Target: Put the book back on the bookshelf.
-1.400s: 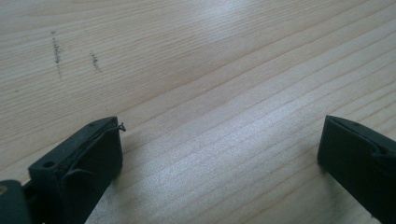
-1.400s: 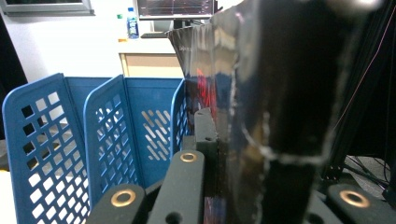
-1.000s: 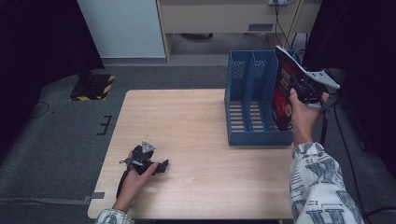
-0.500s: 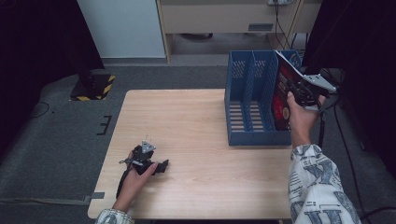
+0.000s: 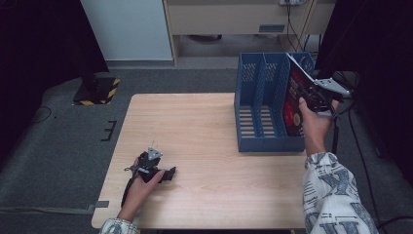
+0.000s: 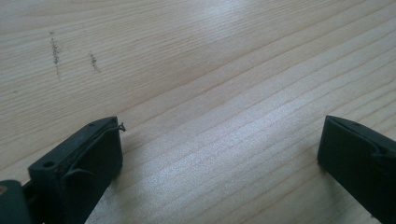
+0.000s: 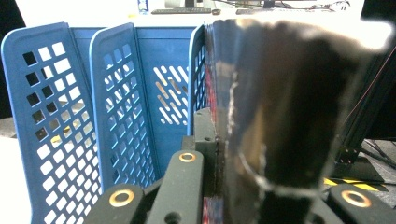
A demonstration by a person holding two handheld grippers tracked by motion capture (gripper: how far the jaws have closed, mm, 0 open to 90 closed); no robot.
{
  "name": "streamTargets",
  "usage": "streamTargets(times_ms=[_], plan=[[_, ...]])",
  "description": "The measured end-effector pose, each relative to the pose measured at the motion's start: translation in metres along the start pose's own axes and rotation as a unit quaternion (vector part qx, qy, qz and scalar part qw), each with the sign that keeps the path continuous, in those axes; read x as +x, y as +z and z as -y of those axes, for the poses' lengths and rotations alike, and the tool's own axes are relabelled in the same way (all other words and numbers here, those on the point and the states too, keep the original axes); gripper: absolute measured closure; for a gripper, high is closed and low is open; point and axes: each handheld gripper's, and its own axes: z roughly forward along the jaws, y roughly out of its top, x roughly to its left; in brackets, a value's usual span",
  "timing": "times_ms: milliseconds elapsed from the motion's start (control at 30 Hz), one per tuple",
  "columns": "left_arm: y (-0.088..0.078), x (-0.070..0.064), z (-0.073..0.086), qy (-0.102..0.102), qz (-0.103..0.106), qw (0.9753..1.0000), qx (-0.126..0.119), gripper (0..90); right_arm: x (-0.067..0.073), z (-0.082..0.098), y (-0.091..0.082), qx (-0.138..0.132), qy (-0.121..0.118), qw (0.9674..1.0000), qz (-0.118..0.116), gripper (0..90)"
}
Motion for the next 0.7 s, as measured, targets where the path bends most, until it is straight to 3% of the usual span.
streamTargets(times_ms=[700], plan=[[0.0000, -0.0001, 0.0000, 0.000, 0.001, 1.0000, 0.000, 0.0, 0.0043, -0.0077, 0.0003, 0.000, -0.009, 0.9999, -0.012, 83.3]])
